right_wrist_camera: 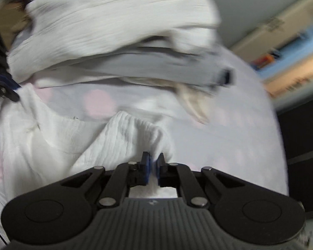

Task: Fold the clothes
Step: 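Lift the white garment high with both grippers and shake it out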

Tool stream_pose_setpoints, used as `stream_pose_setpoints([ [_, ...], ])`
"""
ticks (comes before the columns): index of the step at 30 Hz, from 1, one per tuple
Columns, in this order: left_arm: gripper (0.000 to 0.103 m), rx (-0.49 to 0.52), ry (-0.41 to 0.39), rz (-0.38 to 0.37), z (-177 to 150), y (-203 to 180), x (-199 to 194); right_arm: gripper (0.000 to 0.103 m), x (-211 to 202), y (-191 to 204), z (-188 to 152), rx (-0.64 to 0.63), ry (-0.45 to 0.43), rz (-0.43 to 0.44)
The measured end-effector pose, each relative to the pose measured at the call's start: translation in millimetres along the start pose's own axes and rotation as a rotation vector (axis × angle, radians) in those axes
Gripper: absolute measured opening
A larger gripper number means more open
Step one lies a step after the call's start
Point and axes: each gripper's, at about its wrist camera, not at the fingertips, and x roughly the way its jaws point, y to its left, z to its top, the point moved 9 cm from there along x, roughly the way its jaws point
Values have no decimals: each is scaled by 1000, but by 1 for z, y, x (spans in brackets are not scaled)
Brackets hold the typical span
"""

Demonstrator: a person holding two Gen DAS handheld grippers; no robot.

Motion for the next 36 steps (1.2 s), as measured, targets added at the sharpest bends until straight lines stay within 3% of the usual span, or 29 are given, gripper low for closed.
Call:
stream_pose_setpoints([
  [7,6,83,-314,12,96,-19,-116,7,-105,-77,-55,197,-44,-267],
  [10,6,132,-463,18,130,-49,-170,7,-163,-107,-75,256,-65,-412],
  [14,6,166,-660,-32,175,-75,-250,7,-244,-139,-90,342,-112,-575],
  [19,6,159,-930,-108,185,-94,-351,7,-362,-158,-98,469,-273,-753],
  [25,6,165,-1166,-187,174,-107,-432,7,-485,-153,-104,592,-469,-905],
  [31,6,210,-1307,-199,153,-109,-479,7,-554,-127,-99,590,-577,-1013],
  [33,6,227,-1314,-195,153,-117,-494,7,-565,-123,-100,611,-601,-1032],
  [36,6,242,-1277,-188,174,-124,-478,7,-559,-125,-104,626,-588,-1039],
])
